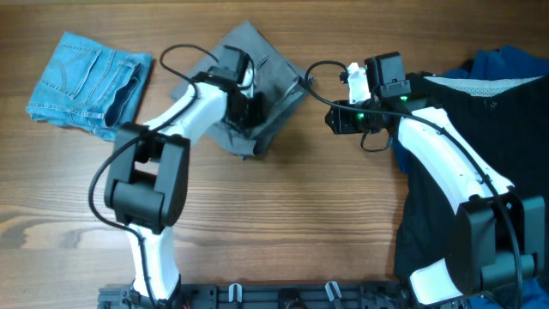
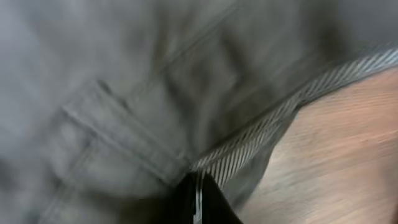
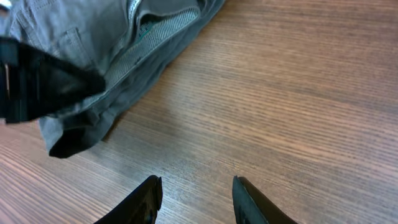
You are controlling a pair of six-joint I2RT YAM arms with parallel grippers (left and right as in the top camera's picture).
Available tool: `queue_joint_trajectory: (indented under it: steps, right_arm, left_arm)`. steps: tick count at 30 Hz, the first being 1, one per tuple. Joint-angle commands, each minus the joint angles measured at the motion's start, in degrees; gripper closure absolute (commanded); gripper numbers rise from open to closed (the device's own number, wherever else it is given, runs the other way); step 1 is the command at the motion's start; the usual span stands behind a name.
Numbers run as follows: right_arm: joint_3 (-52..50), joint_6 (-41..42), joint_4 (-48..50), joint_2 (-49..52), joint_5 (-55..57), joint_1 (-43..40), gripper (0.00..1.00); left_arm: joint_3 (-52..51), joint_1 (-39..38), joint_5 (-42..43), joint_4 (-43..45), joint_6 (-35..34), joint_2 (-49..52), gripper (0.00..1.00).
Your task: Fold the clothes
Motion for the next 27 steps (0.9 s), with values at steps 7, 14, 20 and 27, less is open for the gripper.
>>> queue_joint_trajectory:
  steps: [7, 14, 20, 27]
  right_arm:
    - [-0.02, -0.17, -1.81, 0.85, 0.57, -0.07, 0.60]
    - [-0.02, -4.72, 2.82, 0.85, 0.00, -0.07, 0.53]
    - [-0.04, -5.95, 15.32, 3.45, -5.92, 0.35, 0.17]
    - [-0.02, -3.63, 32.17, 15.82, -5.95, 3.61, 0.01]
  left_arm:
    - [-0.66, -1.70, -9.64, -25.03, 3.23, 0.13, 0.96]
    - [-0.66, -1.62, -9.62, -37.44, 5.99, -4.04, 0.96]
    - [-0.61, -0.90, -9.57, -34.93, 4.15, -20.68, 0.68]
    - [-0.61, 2.14, -9.55, -26.62, 3.78, -30.86, 0.14]
